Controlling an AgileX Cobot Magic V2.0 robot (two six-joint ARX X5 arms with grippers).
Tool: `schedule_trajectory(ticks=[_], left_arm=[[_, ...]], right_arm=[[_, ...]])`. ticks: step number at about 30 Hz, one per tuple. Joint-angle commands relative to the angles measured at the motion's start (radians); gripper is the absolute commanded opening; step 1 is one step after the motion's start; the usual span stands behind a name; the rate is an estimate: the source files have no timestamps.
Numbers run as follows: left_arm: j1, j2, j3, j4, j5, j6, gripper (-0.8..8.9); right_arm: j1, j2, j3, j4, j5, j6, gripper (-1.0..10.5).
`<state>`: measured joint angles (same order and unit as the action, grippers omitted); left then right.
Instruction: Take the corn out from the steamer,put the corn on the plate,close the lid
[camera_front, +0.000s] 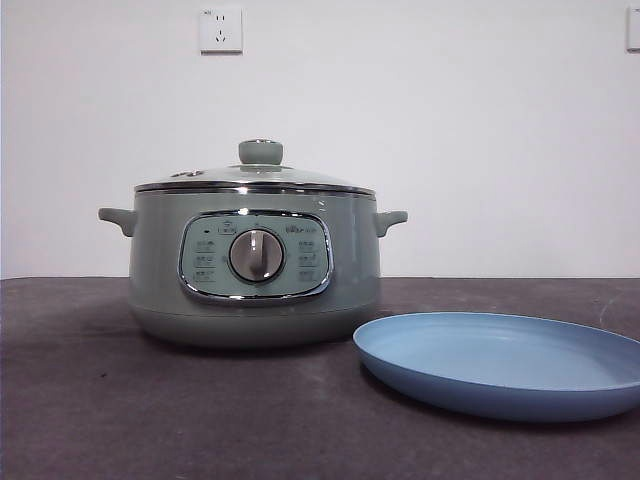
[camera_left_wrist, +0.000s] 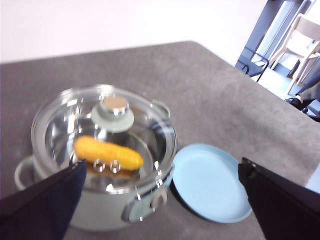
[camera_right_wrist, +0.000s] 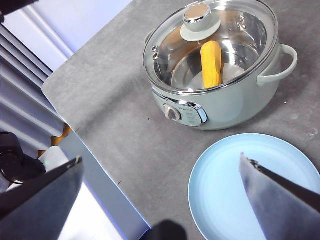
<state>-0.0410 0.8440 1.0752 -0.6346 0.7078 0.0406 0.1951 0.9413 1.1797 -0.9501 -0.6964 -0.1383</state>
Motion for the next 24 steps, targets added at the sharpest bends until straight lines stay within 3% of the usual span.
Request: schedule_trajectory(ticks=[1, 12, 24], left_arm=[[-0.025, 0.043, 0.007, 0.067, -0.002, -0.019, 5.66], [-0.16, 0.269, 0.007, 0.374, -0.206, -0.021, 5.66], [-0.242, 0.552, 0.007, 0.643, -0.28, -0.021, 5.66]], right_arm=[[0.002, 0.0, 0.002, 0.003, -0.001, 0.003, 6.3], [0.002, 0.001, 0.002, 0.003, 0.0, 0.003, 6.3], [0.002, 0.001, 0.002, 0.002, 0.0, 0.003, 6.3]])
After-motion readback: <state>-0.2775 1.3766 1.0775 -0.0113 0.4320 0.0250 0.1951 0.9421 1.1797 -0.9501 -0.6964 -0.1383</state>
